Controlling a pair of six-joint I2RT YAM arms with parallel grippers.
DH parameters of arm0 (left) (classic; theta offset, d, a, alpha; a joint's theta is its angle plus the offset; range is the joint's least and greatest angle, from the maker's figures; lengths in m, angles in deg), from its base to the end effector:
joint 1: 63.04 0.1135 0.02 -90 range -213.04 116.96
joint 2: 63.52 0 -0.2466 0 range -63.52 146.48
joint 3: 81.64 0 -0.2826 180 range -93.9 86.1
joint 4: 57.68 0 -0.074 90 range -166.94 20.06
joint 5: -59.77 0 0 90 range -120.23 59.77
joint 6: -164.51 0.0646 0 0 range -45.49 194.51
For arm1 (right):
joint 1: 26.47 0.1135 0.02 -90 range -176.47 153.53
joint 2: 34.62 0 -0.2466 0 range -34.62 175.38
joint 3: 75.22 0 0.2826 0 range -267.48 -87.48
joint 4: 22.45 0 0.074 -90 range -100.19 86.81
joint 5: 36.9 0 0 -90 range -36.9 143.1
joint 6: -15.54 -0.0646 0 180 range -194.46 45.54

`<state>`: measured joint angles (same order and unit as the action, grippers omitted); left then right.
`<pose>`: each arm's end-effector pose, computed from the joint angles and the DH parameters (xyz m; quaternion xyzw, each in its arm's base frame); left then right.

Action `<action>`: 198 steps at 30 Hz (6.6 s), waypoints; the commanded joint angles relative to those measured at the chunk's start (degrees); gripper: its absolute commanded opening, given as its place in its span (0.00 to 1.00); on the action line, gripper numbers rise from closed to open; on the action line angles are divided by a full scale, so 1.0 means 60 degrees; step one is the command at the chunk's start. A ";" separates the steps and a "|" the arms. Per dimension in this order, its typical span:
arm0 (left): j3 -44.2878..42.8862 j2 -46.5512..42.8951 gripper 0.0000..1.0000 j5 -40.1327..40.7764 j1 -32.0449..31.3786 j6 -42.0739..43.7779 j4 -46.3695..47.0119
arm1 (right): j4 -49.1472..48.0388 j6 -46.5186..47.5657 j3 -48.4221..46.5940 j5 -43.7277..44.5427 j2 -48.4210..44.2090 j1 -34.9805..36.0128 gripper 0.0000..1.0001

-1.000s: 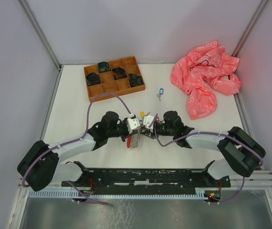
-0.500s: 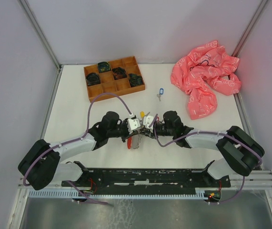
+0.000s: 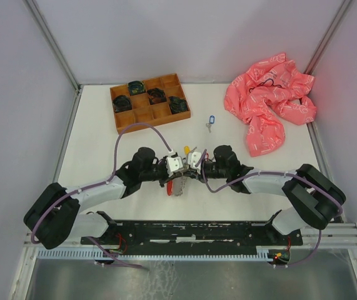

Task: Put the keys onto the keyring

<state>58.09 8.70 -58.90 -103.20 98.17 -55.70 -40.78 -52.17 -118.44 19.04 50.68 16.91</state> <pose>0.2075 -0.2157 0.1335 0.5486 0.6467 -0.2817 0.4489 0.2123 0.2504 0.1185 -0.5687 0.5860 0.3368 0.4688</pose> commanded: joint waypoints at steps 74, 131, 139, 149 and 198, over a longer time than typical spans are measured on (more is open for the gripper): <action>0.1053 0.1827 0.03 -0.2831 0.1609 -0.2199 0.5561 | -0.2257 -0.2112 0.0694 -0.0316 -0.0507 -0.0546 0.27; 0.0057 -0.0462 0.03 0.2299 0.0544 -0.2178 0.0628 | 0.7668 -0.5443 -0.4425 0.6115 0.0918 -0.1310 0.72; 0.0050 -0.0413 0.03 0.2229 0.0548 -0.2073 0.0648 | 0.7738 -0.5517 -0.5065 0.6092 0.2324 -0.1309 0.48; -0.0033 -0.0323 0.03 0.2124 0.0556 -0.2012 0.0521 | 0.8058 -0.5668 -0.5254 0.6099 0.2704 -0.1300 0.33; -0.0385 -0.0080 0.03 0.2105 0.0543 -0.2245 0.0219 | 0.9987 -1.0403 -0.4586 0.8218 0.1276 -0.0098 0.34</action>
<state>58.29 8.16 -45.76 -99.77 86.87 -56.64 21.77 -115.51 -143.66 70.42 59.51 16.21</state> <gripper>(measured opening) 0.043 0.238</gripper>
